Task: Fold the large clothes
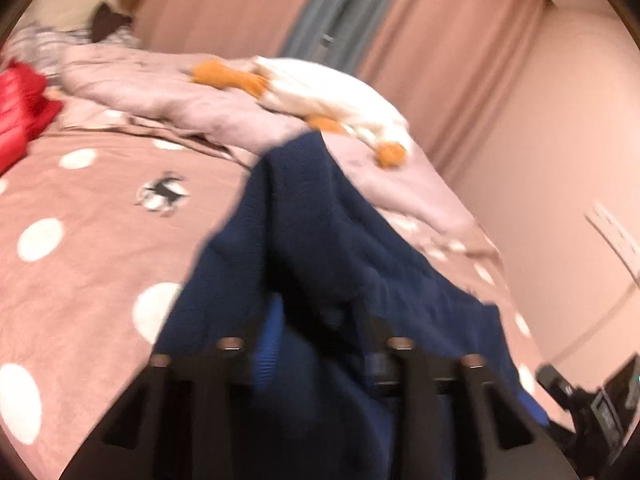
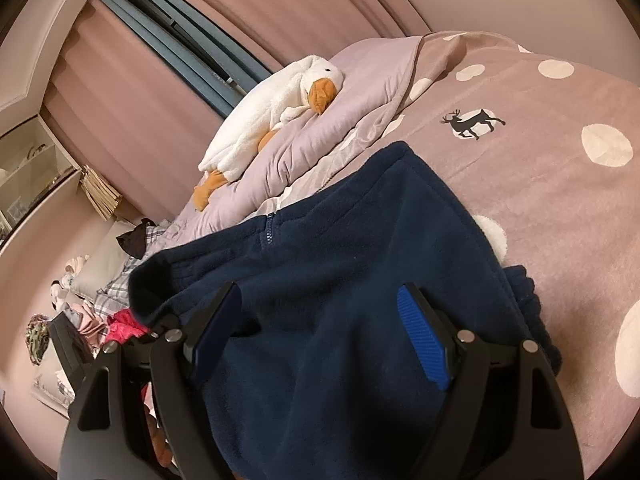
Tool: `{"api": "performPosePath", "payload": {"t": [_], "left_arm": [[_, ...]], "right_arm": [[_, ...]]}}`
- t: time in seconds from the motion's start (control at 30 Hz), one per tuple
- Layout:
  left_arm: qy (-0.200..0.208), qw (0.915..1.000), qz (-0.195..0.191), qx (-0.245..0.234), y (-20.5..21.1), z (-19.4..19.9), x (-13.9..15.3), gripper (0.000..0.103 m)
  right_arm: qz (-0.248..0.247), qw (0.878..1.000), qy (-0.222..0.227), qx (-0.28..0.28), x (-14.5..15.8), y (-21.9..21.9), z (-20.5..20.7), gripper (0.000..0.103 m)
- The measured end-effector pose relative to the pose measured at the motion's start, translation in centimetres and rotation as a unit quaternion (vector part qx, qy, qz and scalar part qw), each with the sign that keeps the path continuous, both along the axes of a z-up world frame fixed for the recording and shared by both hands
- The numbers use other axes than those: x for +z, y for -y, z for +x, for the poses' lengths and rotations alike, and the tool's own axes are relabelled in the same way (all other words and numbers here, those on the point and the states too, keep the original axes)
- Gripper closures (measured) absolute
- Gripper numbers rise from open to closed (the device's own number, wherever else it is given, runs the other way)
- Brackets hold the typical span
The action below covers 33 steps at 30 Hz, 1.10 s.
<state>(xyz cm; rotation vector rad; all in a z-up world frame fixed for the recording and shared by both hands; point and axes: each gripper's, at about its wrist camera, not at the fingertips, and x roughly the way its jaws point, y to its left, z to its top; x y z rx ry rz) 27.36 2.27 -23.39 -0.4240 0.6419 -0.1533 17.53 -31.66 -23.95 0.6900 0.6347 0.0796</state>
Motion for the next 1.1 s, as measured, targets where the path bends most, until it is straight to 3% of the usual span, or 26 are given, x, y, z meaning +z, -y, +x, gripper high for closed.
{"api": "performPosePath", "payload": {"t": [0.03,0.2,0.33,0.43,0.5,0.53,0.57,0.6,0.67,0.73,0.9,0.97,1.1], "left_arm": [[-0.005,0.9998,0.002,0.017,-0.3,-0.1,-0.2,0.036],[0.001,0.9992,-0.04,0.001,-1.2,-0.7,-0.5,0.033],[-0.01,0.9995,0.029,-0.006,0.4,-0.1,-1.2,0.033],[-0.047,0.9931,0.107,0.005,1.4,2.3,-3.6,0.033],[-0.069,0.9905,0.118,0.008,1.0,3.6,-5.8,0.03],[-0.074,0.9927,0.095,0.009,0.2,4.2,-6.6,0.03],[-0.08,0.9944,0.066,0.021,-0.7,4.6,-7.0,0.03],[-0.082,0.9944,0.055,0.037,-1.2,4.7,-7.0,0.03],[-0.077,0.9941,0.065,0.038,-1.0,4.6,-6.9,0.03],[-0.07,0.9939,0.079,0.031,-0.8,4.2,-6.9,0.03],[-0.061,0.9962,0.058,0.024,-1.5,3.9,-7.1,0.03],[-0.051,0.9957,0.069,0.034,-1.0,3.2,-6.5,0.029],[-0.022,0.989,0.135,0.056,0.4,1.7,-4.4,0.026]], "right_arm": [[-0.004,1.0,-0.001,0.0,0.0,-0.1,0.1,0.022],[-0.029,1.0,0.0,0.002,0.0,-0.7,0.3,0.022],[-0.09,0.996,-0.001,0.021,-0.1,-1.4,2.1,0.022],[-0.17,0.984,-0.046,0.016,-1.8,-1.3,4.7,0.034],[-0.206,0.975,-0.081,-0.005,-3.9,-0.1,6.0,0.044],[-0.212,0.973,-0.094,-0.017,-4.7,0.6,6.5,0.053],[-0.205,0.972,-0.107,-0.03,-5.7,1.6,7.0,0.059],[-0.184,0.977,-0.106,-0.033,-6.2,2.3,7.2,0.059],[-0.17,0.979,-0.101,-0.045,-6.2,3.2,7.3,0.061],[-0.189,0.976,-0.098,-0.044,-6.2,2.9,7.3,0.061],[-0.19,0.977,-0.09,-0.045,-6.0,3.0,6.9,0.061],[-0.191,0.977,-0.085,-0.046,-5.8,2.4,6.3,0.061],[-0.211,0.973,-0.058,-0.068,-4.1,1.6,4.8,0.059]]}}
